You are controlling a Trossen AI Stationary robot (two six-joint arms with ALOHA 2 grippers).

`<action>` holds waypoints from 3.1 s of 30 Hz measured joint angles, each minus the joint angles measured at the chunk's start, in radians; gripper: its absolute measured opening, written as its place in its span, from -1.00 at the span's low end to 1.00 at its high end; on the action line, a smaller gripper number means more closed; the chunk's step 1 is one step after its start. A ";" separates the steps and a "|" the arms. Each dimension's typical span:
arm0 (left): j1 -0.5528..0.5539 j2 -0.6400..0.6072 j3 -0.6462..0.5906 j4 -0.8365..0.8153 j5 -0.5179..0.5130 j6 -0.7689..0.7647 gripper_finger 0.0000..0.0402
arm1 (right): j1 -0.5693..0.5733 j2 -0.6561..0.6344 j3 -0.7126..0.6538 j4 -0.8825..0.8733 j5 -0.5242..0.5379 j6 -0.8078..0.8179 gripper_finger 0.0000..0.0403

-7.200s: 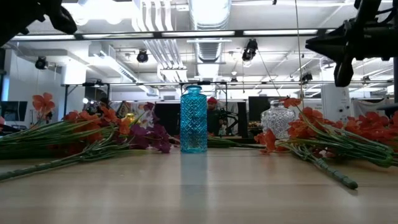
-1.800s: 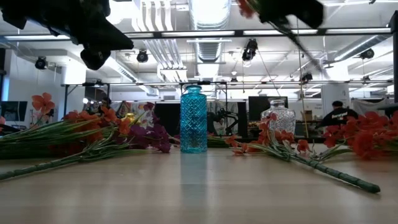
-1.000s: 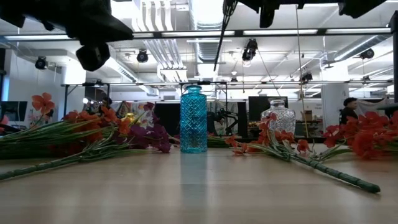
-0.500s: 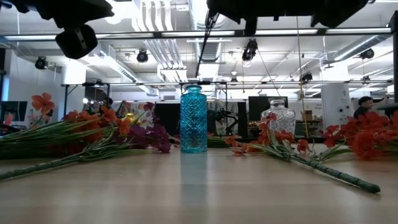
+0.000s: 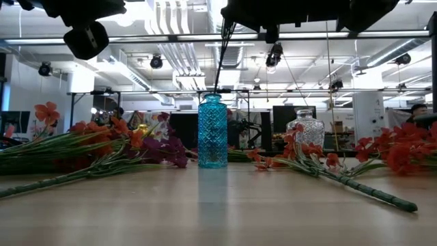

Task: Sort flowers into vase by color
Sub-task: Put the right orange flowers into the blue vase, then put the bottom left violet flowers into the yellow vase

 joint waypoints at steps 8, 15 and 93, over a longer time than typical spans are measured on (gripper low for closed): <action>0.001 0.001 0.000 -0.007 -0.027 0.008 -0.96 | 0.000 0.000 0.000 -0.019 0.001 0.036 -0.89; 0.001 0.001 0.000 -0.007 -0.063 0.009 -0.96 | 0.000 0.000 0.000 -0.042 0.001 0.036 -0.89; 0.001 0.002 -0.002 -0.013 -0.310 -0.075 -0.96 | 0.246 -0.291 0.000 -1.134 0.000 0.684 0.65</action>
